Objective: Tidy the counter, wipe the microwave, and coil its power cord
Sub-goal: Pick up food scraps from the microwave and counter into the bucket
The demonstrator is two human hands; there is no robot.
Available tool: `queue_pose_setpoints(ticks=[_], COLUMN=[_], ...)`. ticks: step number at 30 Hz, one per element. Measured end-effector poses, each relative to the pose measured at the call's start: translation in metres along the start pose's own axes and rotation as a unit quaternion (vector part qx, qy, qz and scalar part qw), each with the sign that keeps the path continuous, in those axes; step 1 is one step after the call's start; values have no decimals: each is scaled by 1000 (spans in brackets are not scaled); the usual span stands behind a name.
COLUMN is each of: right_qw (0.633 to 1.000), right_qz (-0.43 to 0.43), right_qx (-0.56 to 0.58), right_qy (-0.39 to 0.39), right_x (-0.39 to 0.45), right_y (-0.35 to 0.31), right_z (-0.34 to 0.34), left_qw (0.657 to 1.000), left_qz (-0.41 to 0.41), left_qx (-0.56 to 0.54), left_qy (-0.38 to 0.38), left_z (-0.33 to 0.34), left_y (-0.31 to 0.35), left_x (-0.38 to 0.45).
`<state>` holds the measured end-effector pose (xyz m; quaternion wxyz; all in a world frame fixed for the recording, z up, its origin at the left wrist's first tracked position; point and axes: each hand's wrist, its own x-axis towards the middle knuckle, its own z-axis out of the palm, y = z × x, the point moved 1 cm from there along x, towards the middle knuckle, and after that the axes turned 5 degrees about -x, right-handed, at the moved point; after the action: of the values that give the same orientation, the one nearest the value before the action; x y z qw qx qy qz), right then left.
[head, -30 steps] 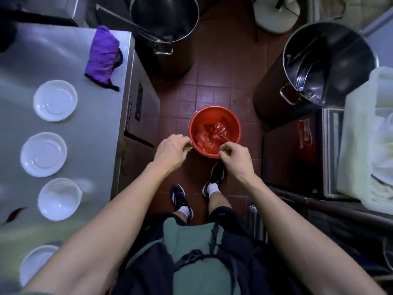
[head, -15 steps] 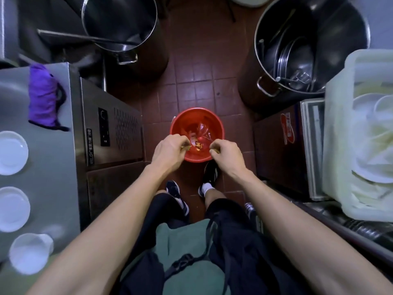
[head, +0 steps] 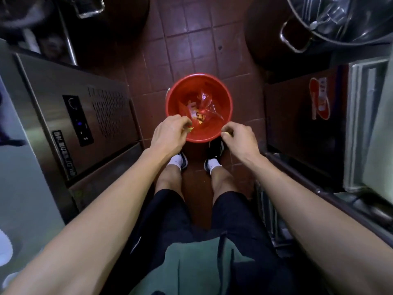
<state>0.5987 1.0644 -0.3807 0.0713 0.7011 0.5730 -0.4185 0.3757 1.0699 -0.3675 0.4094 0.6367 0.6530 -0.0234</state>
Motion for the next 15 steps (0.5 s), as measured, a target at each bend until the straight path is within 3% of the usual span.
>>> queue_pose_setpoints(ticks=[15], right_qw=[999], right_qz=[9], right_qx=[-10], right_qy=[-40], right_x=[149], right_y=[42], right_z=[148], left_qw=[997], left_qz=[37], left_qx=[11], left_qy=[-63], left_z=[111], left_y=[-114], left_x=[155])
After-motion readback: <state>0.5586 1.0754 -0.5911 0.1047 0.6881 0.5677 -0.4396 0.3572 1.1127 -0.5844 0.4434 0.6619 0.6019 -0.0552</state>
